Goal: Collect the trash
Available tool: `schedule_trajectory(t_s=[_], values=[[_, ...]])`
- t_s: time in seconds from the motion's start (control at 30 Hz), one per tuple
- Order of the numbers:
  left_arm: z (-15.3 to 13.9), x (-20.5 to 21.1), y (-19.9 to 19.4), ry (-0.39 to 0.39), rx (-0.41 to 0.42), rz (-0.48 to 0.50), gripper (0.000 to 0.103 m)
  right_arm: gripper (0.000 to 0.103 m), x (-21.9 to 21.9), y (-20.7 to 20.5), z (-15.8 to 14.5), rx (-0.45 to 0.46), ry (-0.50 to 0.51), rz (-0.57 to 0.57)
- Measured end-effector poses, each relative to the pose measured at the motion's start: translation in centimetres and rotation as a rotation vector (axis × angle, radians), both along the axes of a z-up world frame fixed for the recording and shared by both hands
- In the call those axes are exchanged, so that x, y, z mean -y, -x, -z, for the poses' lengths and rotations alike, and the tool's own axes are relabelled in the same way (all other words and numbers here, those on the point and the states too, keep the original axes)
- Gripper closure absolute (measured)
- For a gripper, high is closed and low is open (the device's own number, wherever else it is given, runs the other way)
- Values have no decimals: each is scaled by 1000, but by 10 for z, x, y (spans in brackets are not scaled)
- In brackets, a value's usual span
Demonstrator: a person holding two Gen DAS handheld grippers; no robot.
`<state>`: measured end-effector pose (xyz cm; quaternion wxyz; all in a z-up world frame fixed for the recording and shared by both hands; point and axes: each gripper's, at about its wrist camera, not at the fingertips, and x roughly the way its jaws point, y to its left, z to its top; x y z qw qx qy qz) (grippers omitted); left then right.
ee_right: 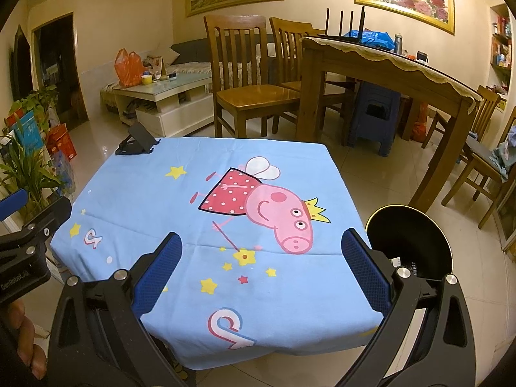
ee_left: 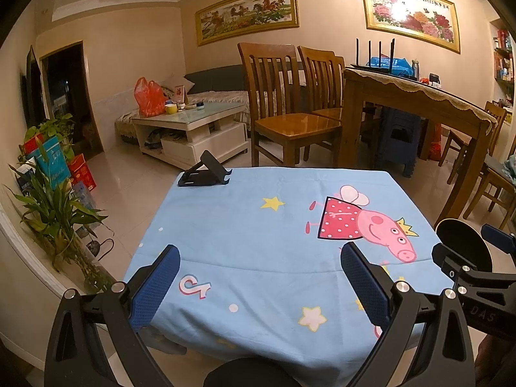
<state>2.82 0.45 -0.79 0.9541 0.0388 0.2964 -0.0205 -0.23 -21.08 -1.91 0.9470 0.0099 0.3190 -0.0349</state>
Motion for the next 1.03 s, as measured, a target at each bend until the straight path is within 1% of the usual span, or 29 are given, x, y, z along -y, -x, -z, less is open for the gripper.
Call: schedule_trajectory(t_s=[0.43,0.63,0.83,1.03], values=[[3,-1,0,5,7,15,6,6,1,-3,-1,-5,2,-1],[5,-5,-1,10,13,3,6,6,6,-2,3,-20,5,-4],[8,-4,-5,-36,22,-20,6,6,9,-3,4,-32,9,-9],[13,-6,-11,-36,4,-25,6,6,11,-3,4,-37,11,-10]])
